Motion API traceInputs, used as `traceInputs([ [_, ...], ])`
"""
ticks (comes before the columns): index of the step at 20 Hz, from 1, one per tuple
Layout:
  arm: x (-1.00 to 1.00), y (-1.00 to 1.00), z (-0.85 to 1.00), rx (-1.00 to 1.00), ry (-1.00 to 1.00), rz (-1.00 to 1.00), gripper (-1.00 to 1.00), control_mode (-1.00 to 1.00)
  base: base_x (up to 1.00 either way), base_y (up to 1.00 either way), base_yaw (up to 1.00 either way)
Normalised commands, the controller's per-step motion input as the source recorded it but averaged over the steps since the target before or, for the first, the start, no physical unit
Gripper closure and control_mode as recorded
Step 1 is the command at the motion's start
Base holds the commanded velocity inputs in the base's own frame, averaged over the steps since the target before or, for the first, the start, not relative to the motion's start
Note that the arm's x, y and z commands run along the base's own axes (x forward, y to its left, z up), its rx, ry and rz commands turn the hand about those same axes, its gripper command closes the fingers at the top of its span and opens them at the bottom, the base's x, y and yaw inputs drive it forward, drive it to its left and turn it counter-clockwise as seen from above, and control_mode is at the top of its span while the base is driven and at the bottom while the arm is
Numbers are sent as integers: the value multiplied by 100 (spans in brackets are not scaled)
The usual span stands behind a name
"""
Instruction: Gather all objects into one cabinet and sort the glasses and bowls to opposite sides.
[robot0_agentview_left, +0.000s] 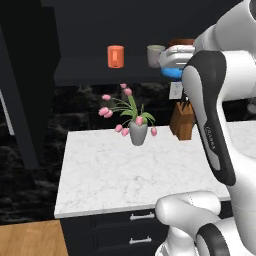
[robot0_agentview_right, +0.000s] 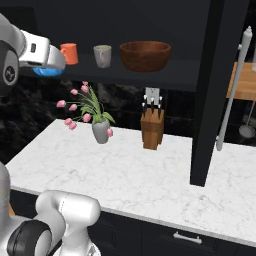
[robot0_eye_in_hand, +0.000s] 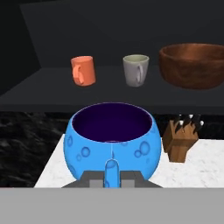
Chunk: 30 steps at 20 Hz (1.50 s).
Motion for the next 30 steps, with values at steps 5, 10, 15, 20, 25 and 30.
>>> traceInputs([
  [5,39,0,-18,0,0,0,100,-100,0,0,0],
  [10,49,0,-9,0,0,0,100,-100,0,0,0],
  [15,48,2,0,0,0,0,100,-100,0,0,0],
  [20,42,7,-7,0,0,0,100,-100,0,0,0],
  [25,37,8,-14,0,0,0,100,-100,0,0,0],
  [30,47,7,-18,-1,0,0,100,-100,0,0,0],
])
